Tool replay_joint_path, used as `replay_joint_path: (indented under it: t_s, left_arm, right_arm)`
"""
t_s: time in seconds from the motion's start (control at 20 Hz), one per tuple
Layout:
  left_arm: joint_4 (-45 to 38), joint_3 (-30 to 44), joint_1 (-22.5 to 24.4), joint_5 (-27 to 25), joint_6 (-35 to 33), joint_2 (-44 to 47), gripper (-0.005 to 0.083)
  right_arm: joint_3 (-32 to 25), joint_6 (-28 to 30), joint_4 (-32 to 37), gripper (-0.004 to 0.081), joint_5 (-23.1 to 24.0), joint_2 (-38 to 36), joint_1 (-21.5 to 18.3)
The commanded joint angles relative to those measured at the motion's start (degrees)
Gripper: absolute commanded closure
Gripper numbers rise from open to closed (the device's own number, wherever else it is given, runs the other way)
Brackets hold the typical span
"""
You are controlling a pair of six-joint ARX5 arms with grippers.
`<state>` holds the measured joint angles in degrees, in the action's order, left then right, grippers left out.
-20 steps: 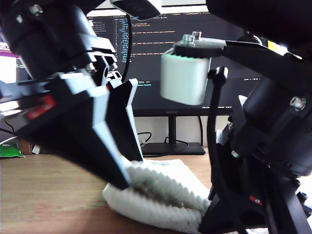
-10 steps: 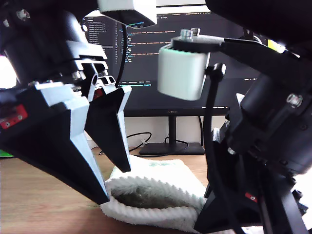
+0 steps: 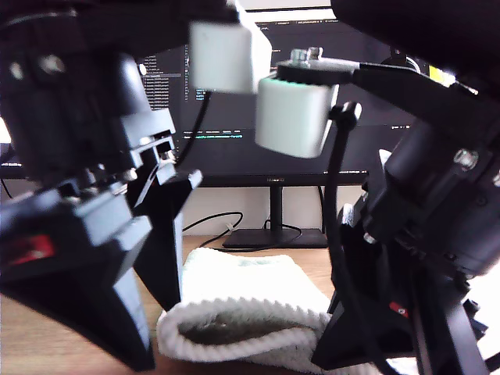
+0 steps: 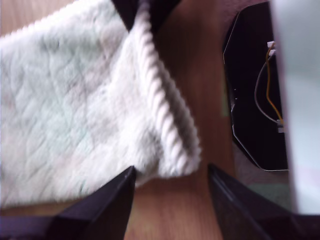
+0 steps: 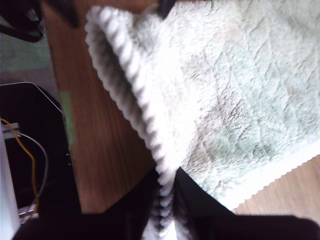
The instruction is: Fold the tea towel to a neat square and place it to the right
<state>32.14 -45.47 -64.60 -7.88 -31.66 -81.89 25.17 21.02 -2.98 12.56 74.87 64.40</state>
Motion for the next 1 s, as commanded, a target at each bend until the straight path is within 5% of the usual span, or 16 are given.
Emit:
replay_joint_path:
  t_s: [0.0, 0.3, 0.7, 0.95]
  left_arm:
    - [-0.39, 0.26, -0.5, -0.07, 1.16, -0.2, 0.0364]
    - [-0.81, 0.26, 1.97, 5.18, 6.27, -0.2, 0.0364]
    - [5.68, 0.26, 0.37, -9.6, 14.71, 9.81, 0.0364]
    - [5.51, 2.21, -7.17, -17.88, 24.5, 17.53, 0.0367]
  right_arm:
    - [-0.42, -0.28, 0.59, 0.0783, -0.42, 0.66, -0.42]
    - [-0.42, -0.46, 0.59, 0.0783, -0.61, 0.66, -0.42]
    - [-0.42, -0.68, 0.57, 0.0783, -0.61, 0.66, -0.72]
    - [-0.42, -0.68, 0.63, 0.0783, -0.61, 0.66, -0.83]
